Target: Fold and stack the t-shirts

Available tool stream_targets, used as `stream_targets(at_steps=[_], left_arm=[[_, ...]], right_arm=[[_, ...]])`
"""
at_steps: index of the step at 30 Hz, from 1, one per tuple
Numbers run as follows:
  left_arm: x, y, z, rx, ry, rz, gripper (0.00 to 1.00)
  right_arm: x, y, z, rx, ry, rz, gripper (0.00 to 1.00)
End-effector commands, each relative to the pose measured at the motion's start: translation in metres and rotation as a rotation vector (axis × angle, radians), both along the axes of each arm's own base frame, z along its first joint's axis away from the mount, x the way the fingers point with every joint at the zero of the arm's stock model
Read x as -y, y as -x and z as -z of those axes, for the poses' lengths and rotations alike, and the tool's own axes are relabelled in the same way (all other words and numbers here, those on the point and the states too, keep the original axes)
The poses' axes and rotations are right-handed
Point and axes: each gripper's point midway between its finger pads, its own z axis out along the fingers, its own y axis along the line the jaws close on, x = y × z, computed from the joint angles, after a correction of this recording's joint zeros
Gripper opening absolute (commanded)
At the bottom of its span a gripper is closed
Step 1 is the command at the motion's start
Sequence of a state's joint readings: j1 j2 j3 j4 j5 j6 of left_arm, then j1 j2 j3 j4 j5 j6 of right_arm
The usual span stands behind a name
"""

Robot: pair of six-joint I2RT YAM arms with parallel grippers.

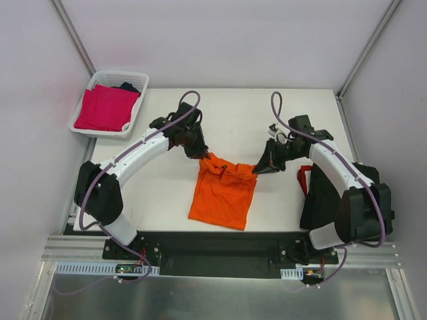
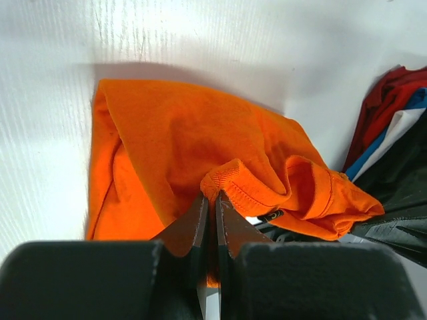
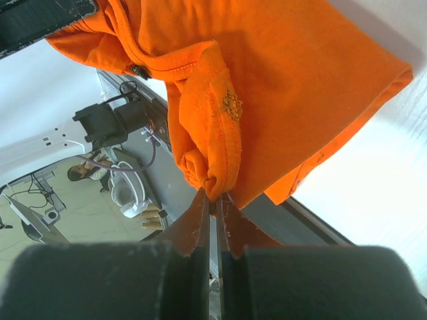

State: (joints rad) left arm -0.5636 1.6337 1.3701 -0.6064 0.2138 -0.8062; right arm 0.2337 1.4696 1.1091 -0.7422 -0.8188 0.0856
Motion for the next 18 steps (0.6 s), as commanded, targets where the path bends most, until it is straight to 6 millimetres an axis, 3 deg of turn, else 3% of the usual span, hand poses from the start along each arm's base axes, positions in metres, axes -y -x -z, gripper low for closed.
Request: stream_targets(at_steps=[1,10,18], left_arm=[[0.003,0.016,-0.026,0.027,0.025,-0.001,0.00],[-0.006,0.045,-0.029,0.014,0.022,-0.017,0.00],[0.003,0.073,-0.025,-0.001,0.013,0.008,0.00]], right_arm=[[0.006,0.008,-0.022,0.055,-0.006,-0.008,0.01],[0.025,0.019,-0.031,0.069,0.005,0.025,0.01],[0.037,0.031,-0.034,0.085,0.019,0.023,0.01]])
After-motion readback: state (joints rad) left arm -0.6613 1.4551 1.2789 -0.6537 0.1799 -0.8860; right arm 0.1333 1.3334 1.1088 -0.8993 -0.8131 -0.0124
